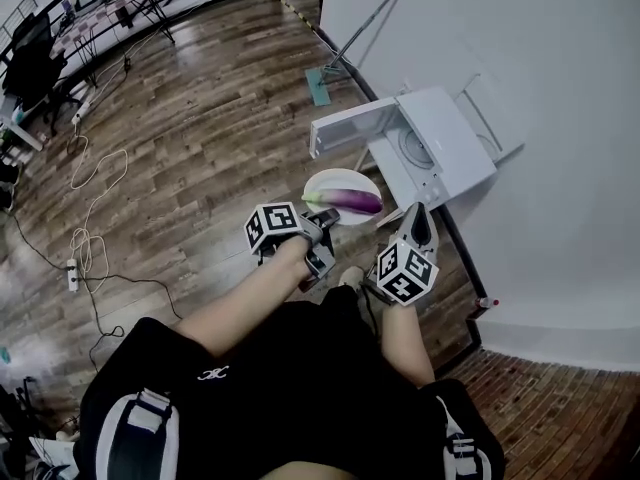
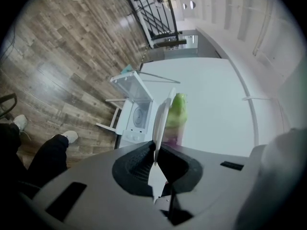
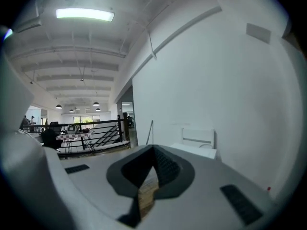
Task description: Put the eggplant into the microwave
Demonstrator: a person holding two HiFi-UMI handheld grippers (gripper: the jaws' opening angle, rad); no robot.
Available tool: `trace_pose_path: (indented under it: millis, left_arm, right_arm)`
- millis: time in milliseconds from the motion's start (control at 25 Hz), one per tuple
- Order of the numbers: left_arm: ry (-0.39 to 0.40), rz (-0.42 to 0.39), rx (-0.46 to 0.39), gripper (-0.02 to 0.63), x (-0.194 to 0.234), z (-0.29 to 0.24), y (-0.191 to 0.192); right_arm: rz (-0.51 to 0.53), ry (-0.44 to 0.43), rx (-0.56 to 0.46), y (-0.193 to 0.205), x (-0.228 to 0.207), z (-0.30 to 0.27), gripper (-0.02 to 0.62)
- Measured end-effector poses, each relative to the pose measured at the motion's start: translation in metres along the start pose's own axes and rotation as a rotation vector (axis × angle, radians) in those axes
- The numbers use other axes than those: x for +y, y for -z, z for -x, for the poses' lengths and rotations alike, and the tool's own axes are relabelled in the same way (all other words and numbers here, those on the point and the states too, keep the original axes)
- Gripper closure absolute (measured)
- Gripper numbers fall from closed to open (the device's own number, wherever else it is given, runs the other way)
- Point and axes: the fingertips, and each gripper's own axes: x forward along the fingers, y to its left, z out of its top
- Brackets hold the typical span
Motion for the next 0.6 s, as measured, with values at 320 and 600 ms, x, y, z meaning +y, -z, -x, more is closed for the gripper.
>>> trace_pose_path:
  millis: [320,600]
  left_arm:
    - [0.008,0.015,0.000,0.587,-0.044,-0.086,0.007]
    - [-0.001,0.020,-0.023,0.586,-0.055,-0.140,0.005]
  right_arm:
    - [-0.019,-0.026,0.006,-0.031,-0.063,-0.062,0.583]
    - [-0.032,-0.051,0.011,-0.036,-0.101,-0.103,0.583]
